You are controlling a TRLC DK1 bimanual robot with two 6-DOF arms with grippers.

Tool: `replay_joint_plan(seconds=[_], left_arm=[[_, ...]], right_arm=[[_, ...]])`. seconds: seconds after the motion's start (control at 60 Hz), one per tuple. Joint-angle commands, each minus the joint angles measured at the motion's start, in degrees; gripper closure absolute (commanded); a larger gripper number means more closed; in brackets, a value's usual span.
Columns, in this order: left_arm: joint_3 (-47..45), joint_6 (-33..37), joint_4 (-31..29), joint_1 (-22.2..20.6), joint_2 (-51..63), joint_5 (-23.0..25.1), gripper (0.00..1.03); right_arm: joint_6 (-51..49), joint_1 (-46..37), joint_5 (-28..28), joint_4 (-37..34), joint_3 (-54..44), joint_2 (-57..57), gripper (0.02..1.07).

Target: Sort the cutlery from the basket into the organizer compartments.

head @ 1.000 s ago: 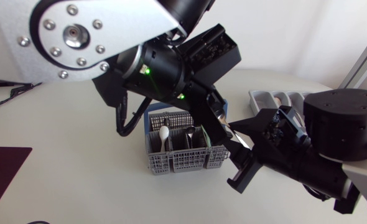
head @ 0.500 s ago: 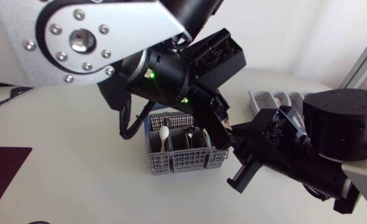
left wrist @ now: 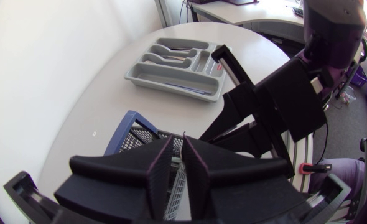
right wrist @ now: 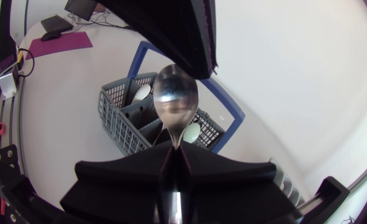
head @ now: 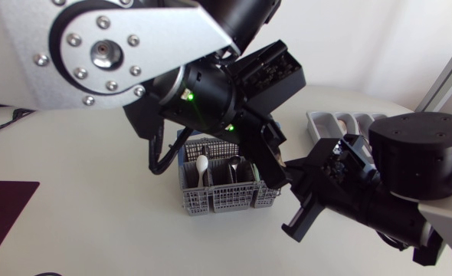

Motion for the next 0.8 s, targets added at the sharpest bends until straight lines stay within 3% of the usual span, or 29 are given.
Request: replay_joint_plan(seconds=[0.0,0.167,0.25,0.417,0.6,0.783], left_arm=[[-0.54,-1.48,0.18,-0.39,0.94,0.47,0.83],[1.13,-1.74,0.53,1.63,0.67,0.47,0.53],[2.36,-2.53,0.62,3.65,0.41,0.47,0.44],[2.01,-2.71,1.85,7.17,-0.91,0.3,0.35],[1.48,-5.26,5.89,9.98,-3.02,-1.11,0.29],[-0.45,-4.9,7.12,10.25,-3.02,-2.96,0.29]], right_arm=[[0.41,0.46,0.16,-0.77,0.26,-0.54,1.01],[-0.03,0.2,-1.07,-1.74,-0.27,-1.86,1.01],[-0.99,-1.12,-2.65,-2.44,-1.32,-3.35,1.01],[-4.25,-11.84,-13.28,-5.78,-2.9,-6.43,1.01],[-9.7,-22.13,-21.02,-7.54,-5.19,-7.66,1.01],[-16.73,-35.84,-32.53,-9.39,-6.07,-6.78,1.0]])
